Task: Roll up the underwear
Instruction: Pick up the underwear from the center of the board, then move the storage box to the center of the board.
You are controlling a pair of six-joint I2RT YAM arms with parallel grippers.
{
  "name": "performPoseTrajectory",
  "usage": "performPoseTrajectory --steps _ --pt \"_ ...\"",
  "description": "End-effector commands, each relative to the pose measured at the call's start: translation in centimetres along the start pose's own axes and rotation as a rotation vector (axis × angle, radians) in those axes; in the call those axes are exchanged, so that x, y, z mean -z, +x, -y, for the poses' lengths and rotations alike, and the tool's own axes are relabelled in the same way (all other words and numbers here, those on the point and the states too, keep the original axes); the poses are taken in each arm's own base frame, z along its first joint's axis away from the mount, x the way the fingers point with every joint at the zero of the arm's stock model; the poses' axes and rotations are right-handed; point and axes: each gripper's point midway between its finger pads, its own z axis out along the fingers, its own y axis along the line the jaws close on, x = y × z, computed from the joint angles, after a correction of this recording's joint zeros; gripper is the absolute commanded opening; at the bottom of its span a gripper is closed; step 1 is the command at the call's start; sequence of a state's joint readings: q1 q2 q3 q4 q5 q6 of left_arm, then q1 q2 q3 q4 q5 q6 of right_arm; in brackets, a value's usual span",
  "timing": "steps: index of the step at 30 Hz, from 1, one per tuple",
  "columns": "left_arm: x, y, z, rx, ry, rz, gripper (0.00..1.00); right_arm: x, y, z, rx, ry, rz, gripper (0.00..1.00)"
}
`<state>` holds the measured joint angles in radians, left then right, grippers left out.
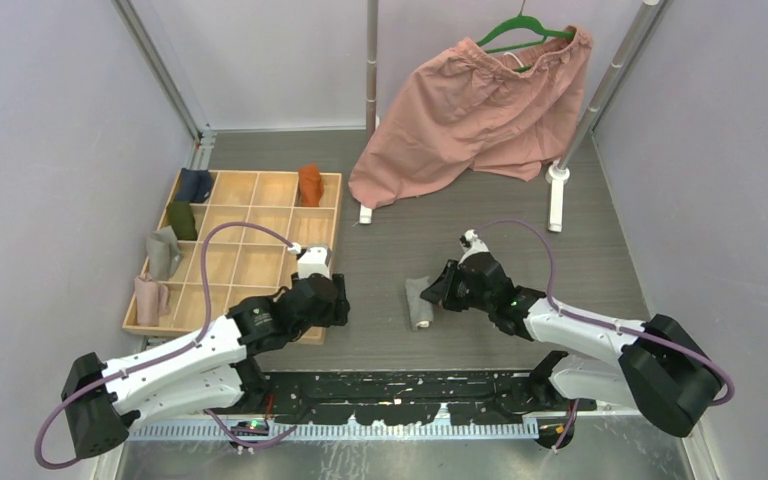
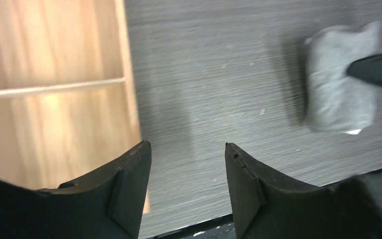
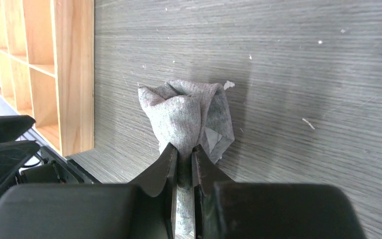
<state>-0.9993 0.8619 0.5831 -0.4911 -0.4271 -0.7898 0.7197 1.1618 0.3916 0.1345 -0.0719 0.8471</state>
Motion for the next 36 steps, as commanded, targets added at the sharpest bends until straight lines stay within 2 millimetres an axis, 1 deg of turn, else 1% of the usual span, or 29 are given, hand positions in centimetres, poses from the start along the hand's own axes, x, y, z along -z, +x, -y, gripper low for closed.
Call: performPoseTrajectory --steps 1,5,10,11,12,16,17,19,21,24,27,29,31,33,34,36 --pt "0.8 1.2 -3.3 0.020 -0.141 -0.053 0.59 0.5 -2.0 -0.7 0.013 -0.003 0.085 0.01" --pt "-0.2 3.3 -3.4 0.004 -0.154 -0.135 0.62 1.1 -2.4 -1.0 0.025 -0.006 0.095 0.01" --pt "-2.0 5.2 -1.4 -0.004 -0.062 -0.201 0.64 1.9 -3.2 -1.6 0.022 -0.023 0.133 0.01" --pt "-2.4 5.4 -0.6 -0.007 -0.033 -0.211 0.67 2.1 -3.5 -1.6 0.020 -0.019 0.151 0.01" --pt "-2.8 5.5 0.1 -0.010 -0.002 -0.220 0.68 2.3 -3.8 -1.7 0.016 -0.022 0.163 0.01" --pt "-4.3 5.6 3.4 -0.023 0.103 -0.243 0.68 3.2 -4.8 -1.9 0.009 -0.018 0.211 0.01" --pt "-4.4 5.4 4.4 -0.029 0.128 -0.238 0.68 3.4 -5.1 -1.9 0.008 -0.011 0.224 0.01" --pt "-5.0 5.5 6.0 -0.055 0.158 -0.247 0.68 3.9 -5.7 -1.8 0.009 0.002 0.250 0.01" --pt "-5.3 5.5 8.0 -0.076 0.199 -0.249 0.68 4.4 -5.8 -1.3 0.008 0.029 0.264 0.01" --pt "-6.0 5.0 10.8 -0.080 0.265 -0.240 0.68 4.9 -6.2 -1.0 0.006 0.042 0.290 0.01" --pt "-6.3 3.8 12.5 -0.091 0.293 -0.218 0.68 5.2 -6.6 -0.9 0.011 0.052 0.311 0.01" --pt "-6.0 2.4 12.8 -0.107 0.295 -0.181 0.69 5.4 -7.1 -1.1 0.020 0.048 0.329 0.01" --pt "-4.9 0.9 12.1 -0.124 0.267 -0.146 0.69 5.7 -8.0 -1.8 0.039 0.042 0.352 0.01" --pt "-2.9 -0.7 10.4 -0.135 0.210 -0.113 0.70 6.0 -9.2 -2.8 0.066 0.038 0.378 0.01" --pt "-2.4 -1.4 9.5 -0.133 0.178 -0.090 0.70 6.1 -9.9 -3.4 0.080 0.032 0.391 0.01" --pt "-0.1 -2.6 6.7 -0.112 0.103 -0.052 0.71 6.0 -11.2 -4.9 0.113 0.011 0.408 0.01"
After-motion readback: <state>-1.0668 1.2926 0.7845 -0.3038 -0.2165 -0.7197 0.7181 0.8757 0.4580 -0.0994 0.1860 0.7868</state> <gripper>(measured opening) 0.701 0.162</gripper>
